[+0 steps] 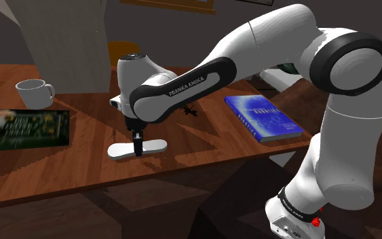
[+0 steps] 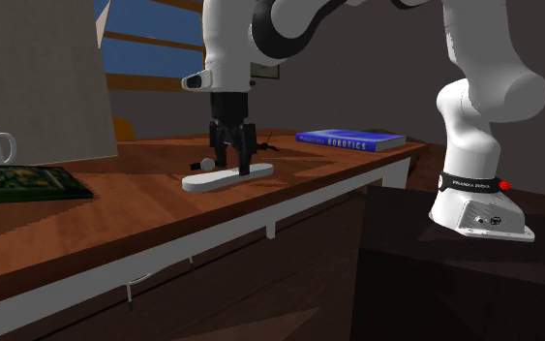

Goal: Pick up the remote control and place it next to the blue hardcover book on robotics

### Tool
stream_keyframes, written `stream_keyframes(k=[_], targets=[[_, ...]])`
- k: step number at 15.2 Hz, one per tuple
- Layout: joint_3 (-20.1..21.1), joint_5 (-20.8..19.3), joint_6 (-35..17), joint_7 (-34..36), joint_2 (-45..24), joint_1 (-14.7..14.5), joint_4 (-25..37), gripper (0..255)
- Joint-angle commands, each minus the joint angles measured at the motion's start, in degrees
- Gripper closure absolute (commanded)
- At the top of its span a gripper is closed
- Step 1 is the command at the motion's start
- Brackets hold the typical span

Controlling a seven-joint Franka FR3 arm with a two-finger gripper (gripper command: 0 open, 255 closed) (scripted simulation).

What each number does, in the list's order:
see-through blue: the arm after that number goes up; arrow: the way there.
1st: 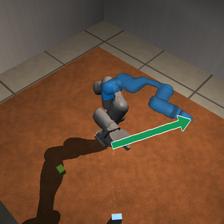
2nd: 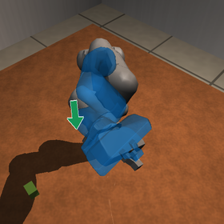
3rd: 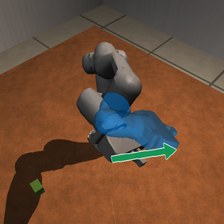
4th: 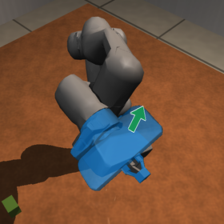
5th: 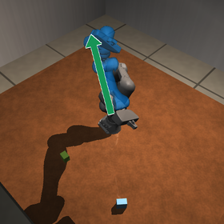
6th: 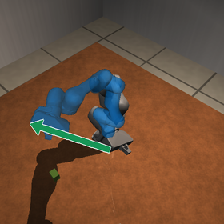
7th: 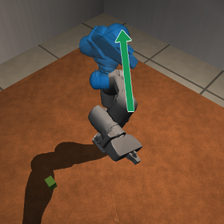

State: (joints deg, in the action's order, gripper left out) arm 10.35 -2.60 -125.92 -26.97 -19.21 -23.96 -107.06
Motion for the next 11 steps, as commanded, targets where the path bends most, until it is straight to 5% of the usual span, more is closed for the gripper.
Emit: stream_keyframes(k=[1, 8, 9, 11], targets=[[-0.08, -0.18, -1.01, 0.06, -0.84, -0.04, -0.16, 0], [-0.08, -0.18, -1.0, 0.06, -0.85, -0.04, -0.14, 0], [-0.08, -0.18, -1.0, 0.06, -0.84, -0.04, -0.15, 255], [-0.08, -0.18, -1.0, 0.05, -0.84, -0.04, -0.15, 255]])
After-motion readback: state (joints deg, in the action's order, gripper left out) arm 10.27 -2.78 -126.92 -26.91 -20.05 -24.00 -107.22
